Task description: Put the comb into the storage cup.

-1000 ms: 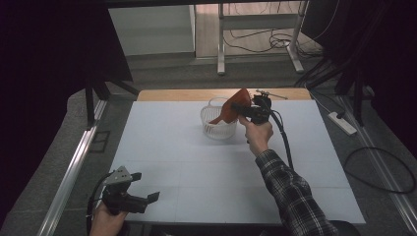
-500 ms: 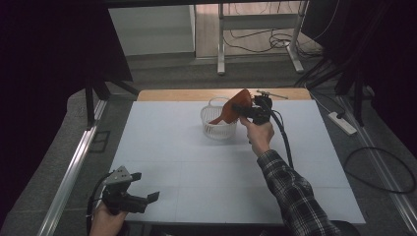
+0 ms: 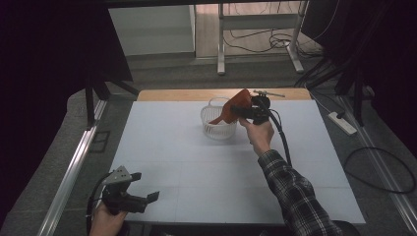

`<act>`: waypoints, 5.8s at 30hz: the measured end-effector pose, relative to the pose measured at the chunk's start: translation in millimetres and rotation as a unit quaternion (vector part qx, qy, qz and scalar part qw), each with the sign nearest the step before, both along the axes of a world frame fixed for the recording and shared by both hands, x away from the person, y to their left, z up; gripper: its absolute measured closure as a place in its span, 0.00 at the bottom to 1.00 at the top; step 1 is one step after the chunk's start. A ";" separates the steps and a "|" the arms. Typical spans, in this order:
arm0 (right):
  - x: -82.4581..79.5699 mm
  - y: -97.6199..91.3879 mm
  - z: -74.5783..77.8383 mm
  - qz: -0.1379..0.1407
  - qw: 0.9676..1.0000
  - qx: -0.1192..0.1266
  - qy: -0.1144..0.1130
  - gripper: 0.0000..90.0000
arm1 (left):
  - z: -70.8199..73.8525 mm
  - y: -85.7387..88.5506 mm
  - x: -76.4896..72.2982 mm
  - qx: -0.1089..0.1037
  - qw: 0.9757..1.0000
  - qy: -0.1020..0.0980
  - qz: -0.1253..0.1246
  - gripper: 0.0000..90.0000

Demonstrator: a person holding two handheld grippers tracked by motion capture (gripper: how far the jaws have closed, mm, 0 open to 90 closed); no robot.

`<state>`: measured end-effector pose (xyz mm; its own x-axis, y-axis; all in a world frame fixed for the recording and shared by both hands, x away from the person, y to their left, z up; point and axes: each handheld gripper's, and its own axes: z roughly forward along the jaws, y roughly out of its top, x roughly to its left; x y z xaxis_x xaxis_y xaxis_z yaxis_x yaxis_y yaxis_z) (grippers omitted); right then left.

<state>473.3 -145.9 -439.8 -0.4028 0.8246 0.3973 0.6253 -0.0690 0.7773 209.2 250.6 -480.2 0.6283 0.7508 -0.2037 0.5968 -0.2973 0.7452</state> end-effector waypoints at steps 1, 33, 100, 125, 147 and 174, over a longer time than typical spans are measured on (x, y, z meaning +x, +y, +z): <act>0.1 -0.1 0.1 0.001 1.000 -0.001 0.000 0.40 | 0.0 0.0 0.0 0.000 1.000 0.000 0.000 0.01; -1.8 -1.3 13.9 0.056 0.995 -0.082 -0.020 0.19 | 1.1 0.6 -1.7 0.005 1.000 -0.016 0.007 0.00; -49.7 -20.6 15.3 0.141 0.974 -0.165 -0.069 0.00 | 0.7 1.5 -1.3 0.004 1.000 -0.016 0.006 0.00; -70.2 -37.3 13.8 0.152 0.975 -0.148 -0.071 0.00 | 0.5 2.4 -0.6 -0.002 1.000 -0.012 0.000 0.01; -90.7 -35.1 10.8 0.176 0.969 -0.167 -0.056 0.00 | 0.3 3.2 -0.5 -0.008 1.000 -0.011 -0.003 0.01; -118.1 -57.8 14.8 0.171 0.969 -0.169 -0.051 0.00 | -0.1 4.2 0.3 -0.012 1.000 -0.007 -0.003 0.01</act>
<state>355.1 -203.7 -424.9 -0.6986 0.7120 0.0709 0.4853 0.3987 0.7781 209.5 254.8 -480.3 0.6356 0.7420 -0.2133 0.5848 -0.2824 0.7604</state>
